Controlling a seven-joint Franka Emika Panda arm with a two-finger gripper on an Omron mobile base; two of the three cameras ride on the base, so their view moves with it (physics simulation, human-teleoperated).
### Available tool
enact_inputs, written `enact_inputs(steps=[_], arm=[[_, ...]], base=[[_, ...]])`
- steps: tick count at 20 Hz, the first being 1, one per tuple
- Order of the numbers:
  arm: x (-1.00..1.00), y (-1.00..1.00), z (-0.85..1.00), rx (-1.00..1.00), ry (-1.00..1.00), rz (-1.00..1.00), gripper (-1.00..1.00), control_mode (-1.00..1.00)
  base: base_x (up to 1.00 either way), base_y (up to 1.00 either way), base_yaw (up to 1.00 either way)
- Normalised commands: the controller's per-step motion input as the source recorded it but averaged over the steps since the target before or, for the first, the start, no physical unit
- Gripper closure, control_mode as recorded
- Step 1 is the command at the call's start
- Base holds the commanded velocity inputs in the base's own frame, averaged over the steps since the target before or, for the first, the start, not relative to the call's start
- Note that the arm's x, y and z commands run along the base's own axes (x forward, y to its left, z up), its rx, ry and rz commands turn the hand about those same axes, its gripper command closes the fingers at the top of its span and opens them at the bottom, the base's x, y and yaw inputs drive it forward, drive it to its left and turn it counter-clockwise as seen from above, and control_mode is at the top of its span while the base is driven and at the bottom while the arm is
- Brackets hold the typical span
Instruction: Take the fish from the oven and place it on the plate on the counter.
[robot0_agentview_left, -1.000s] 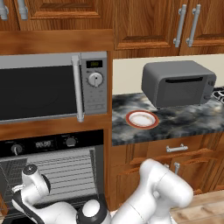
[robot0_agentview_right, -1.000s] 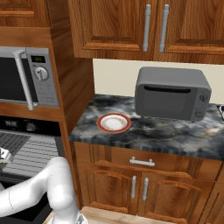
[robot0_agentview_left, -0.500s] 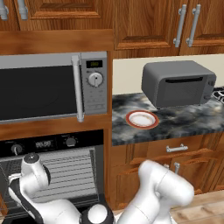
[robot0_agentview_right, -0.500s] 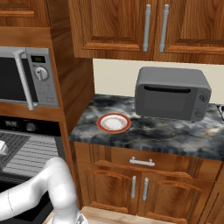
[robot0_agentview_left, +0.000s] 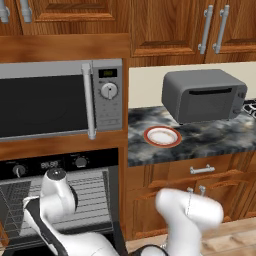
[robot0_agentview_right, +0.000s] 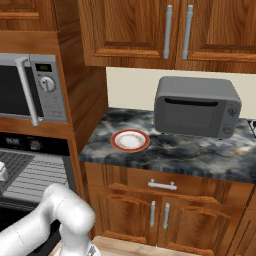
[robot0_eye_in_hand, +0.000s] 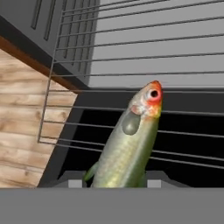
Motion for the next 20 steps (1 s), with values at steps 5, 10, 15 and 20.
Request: enact_inputs(steps=[5,10,15,20], arm=[[-0.80,-0.98,0.83,0.04,-0.03,0.00,1.00,-1.00],[-0.36,-0.89,1.00,0.07,-0.09,0.00,1.00,-1.00],[-0.68,-0.99,1.00,0.09,-0.11,0.00,1.00,-1.00],[-0.53,-1.00,1.00,0.05,-0.15,0.00,1.00,-1.00]], base=[[0.00,0.00,0.00],[0.00,0.00,0.00],[0.00,0.00,0.00],[0.00,0.00,0.00]])
